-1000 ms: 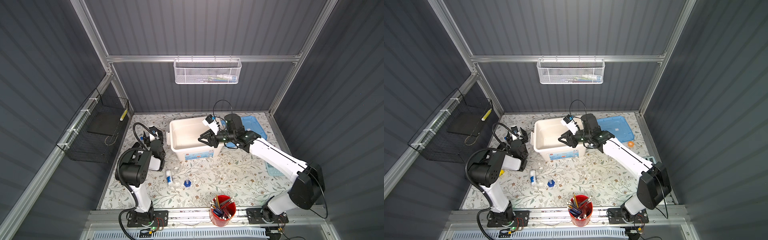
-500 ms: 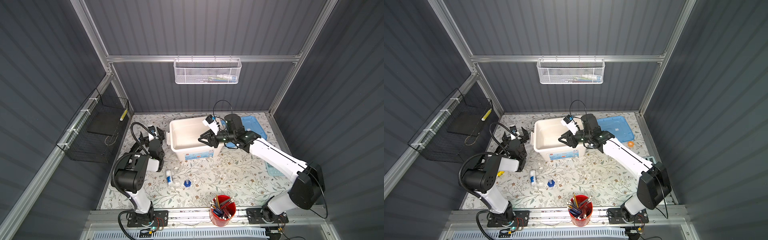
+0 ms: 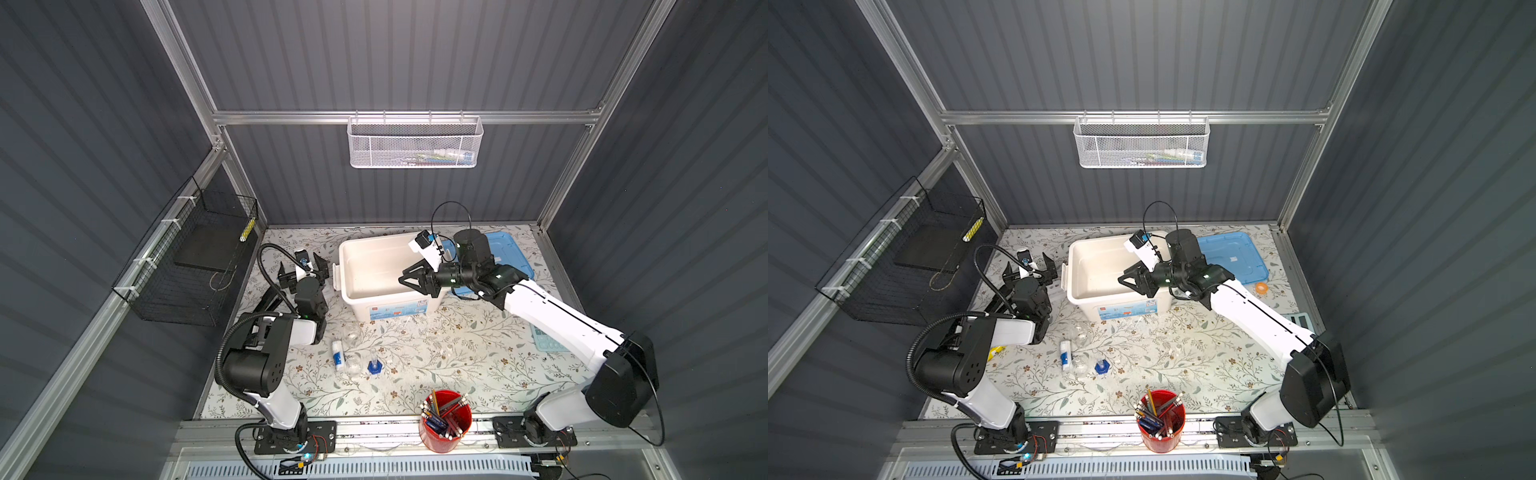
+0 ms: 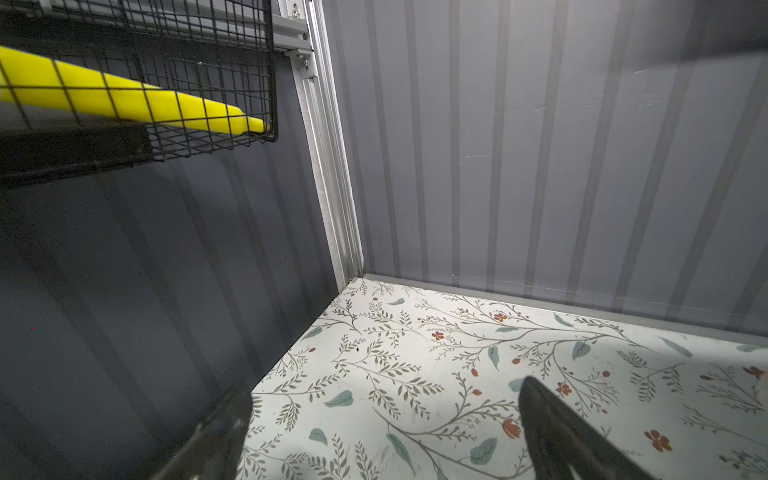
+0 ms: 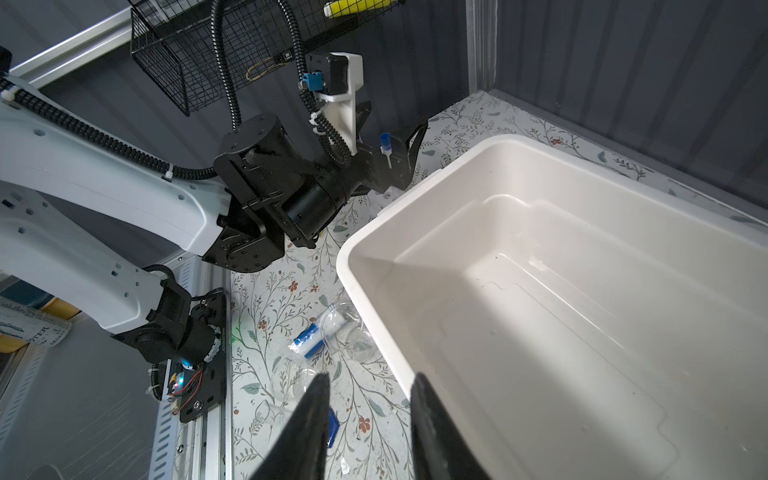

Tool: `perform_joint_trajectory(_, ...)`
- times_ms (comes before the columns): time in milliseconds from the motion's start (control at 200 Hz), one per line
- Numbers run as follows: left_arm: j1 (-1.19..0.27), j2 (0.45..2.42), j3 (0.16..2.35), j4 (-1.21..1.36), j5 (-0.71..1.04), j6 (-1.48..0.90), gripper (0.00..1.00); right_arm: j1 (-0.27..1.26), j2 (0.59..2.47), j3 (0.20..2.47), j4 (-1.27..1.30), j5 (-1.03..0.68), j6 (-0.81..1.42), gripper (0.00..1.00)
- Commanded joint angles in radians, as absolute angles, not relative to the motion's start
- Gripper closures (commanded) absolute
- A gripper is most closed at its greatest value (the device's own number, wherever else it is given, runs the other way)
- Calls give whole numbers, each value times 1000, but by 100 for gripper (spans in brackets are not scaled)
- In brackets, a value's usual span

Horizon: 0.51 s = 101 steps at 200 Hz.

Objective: Organize the chemistry lab equipment

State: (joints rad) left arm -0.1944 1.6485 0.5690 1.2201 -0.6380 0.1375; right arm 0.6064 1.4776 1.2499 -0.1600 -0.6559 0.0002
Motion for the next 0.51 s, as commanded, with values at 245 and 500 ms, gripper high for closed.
perform_joint_trajectory(245,-189,1549,605,1112,-601,131,0,602,1438,1211,-120,-662,20,65)
perform_joint_trajectory(500,-189,1438,681,912,-567,131,0,601,1410,1193,-111,-649,26,65)
